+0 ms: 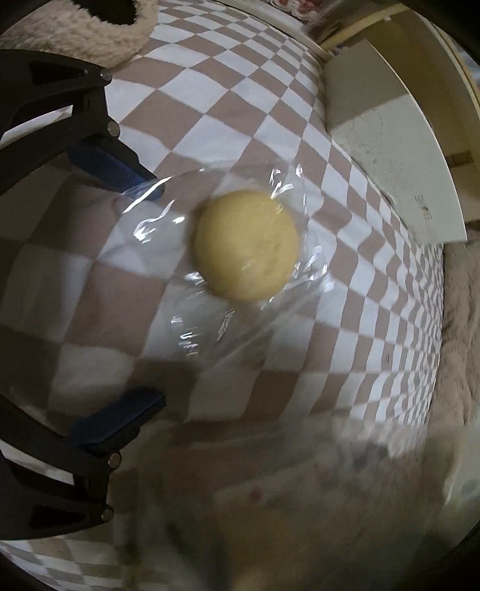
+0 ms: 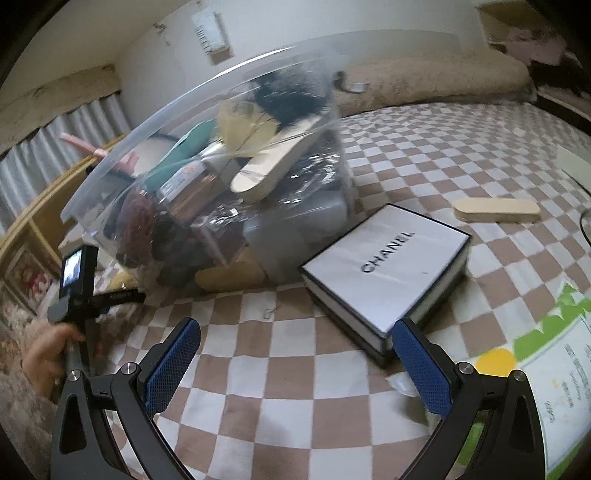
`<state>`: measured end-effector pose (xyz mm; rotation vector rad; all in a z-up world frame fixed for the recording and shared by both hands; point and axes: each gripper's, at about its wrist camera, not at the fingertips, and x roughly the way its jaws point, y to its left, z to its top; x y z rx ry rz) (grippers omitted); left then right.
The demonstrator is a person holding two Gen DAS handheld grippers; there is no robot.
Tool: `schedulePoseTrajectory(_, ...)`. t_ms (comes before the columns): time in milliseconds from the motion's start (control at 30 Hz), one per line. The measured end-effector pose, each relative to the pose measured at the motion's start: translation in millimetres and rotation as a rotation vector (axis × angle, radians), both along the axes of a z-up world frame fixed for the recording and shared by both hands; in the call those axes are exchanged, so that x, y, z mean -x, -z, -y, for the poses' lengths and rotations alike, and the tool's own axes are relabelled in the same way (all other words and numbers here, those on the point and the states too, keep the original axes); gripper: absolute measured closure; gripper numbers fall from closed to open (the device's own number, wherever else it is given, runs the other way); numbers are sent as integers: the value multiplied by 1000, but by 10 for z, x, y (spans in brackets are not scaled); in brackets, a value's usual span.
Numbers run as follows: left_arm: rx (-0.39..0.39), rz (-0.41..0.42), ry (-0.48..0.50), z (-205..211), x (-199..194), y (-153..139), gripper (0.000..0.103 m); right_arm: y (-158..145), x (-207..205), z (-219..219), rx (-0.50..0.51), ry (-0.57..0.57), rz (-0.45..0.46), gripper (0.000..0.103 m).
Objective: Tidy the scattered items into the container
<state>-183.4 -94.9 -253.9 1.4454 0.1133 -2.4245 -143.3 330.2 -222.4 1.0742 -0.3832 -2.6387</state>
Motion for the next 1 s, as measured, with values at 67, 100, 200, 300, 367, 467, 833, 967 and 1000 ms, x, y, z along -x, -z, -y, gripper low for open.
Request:
schedulePoseTrajectory(67,-7,-4,14,-25,-47,-6,2,8,23,-98,34,27,6,0)
schedulePoseTrajectory(100,-10,-6,23,-43,-69,-8,3,10,34,-140,47,41,8,0)
schedulePoseTrajectory(200,-23,-15,33,-80,-118,-26,10,-11,36,-212,68,66,6,0)
schedulePoseTrajectory(300,-45,-18,54,-121,-152,-68,19,-9,27,-223,75,68,7,0)
schedulePoseTrajectory(367,-89,-31,55,-58,-237,-131,21,-7,24,-227,76,66,8,0)
schedulePoseTrajectory(467,-184,-41,56,44,-237,-191,18,-8,8,-232,88,60,6,0)
schedulePoseTrajectory(833,-350,-139,-58,457,-85,-363,0,-36,-6,-208,130,35,8,0)
schedulePoseTrajectory(967,-415,-166,-100,647,123,-329,0,-44,-15,-162,122,20,8,0)
schedulePoseTrajectory(1000,-415,-171,-102,674,174,-333,0,-43,-14,-152,119,16,9,0)
